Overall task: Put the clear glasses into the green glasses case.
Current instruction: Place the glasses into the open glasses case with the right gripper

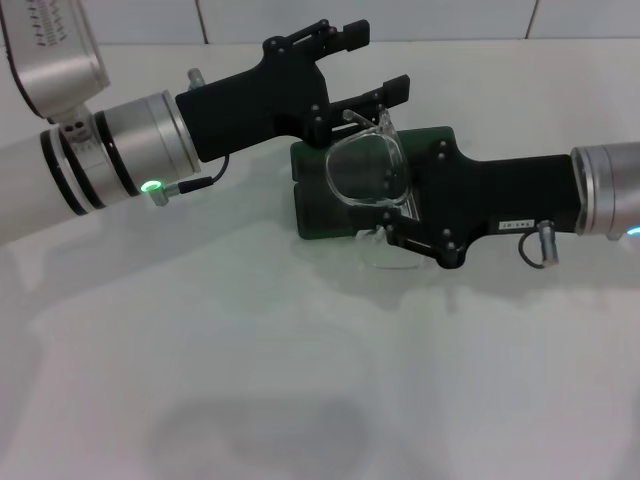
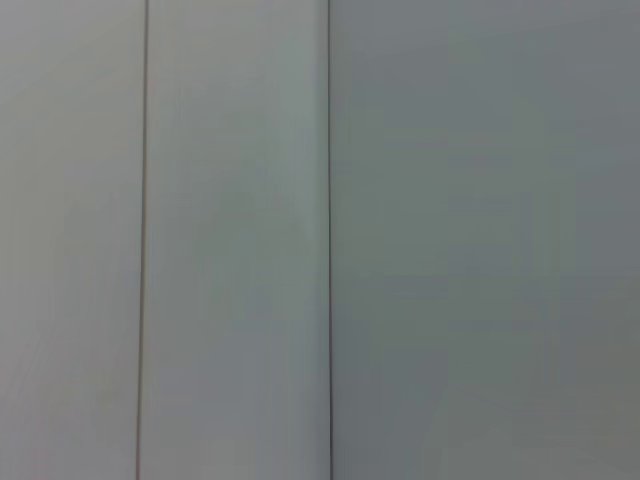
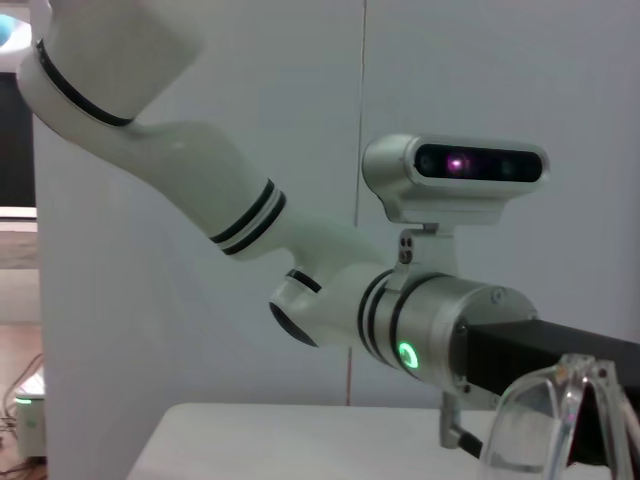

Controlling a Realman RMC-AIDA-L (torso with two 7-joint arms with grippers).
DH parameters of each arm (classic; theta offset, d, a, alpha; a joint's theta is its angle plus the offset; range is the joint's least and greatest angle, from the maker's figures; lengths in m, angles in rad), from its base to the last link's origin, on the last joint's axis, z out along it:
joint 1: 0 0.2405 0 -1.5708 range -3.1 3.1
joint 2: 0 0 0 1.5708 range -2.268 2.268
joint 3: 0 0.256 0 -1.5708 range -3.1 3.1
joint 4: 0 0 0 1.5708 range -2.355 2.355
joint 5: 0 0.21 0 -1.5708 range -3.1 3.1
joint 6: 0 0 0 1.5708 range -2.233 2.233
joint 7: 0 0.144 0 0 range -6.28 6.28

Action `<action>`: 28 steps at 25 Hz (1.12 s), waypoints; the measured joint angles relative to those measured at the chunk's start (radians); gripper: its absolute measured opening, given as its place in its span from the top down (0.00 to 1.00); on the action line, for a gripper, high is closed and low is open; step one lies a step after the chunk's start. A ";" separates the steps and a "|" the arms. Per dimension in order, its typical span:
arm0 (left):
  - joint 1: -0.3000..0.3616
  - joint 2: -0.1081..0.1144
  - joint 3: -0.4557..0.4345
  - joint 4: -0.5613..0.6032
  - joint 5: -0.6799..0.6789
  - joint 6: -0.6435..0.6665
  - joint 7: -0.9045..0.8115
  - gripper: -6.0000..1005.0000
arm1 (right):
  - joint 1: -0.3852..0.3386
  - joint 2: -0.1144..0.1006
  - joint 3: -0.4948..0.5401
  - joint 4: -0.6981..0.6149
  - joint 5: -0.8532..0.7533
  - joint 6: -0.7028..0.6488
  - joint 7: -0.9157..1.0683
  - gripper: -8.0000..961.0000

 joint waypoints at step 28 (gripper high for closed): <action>0.066 0.000 -0.002 -0.025 -0.160 -0.050 0.007 0.22 | -0.145 0.004 0.001 -0.237 -0.056 0.136 0.013 0.88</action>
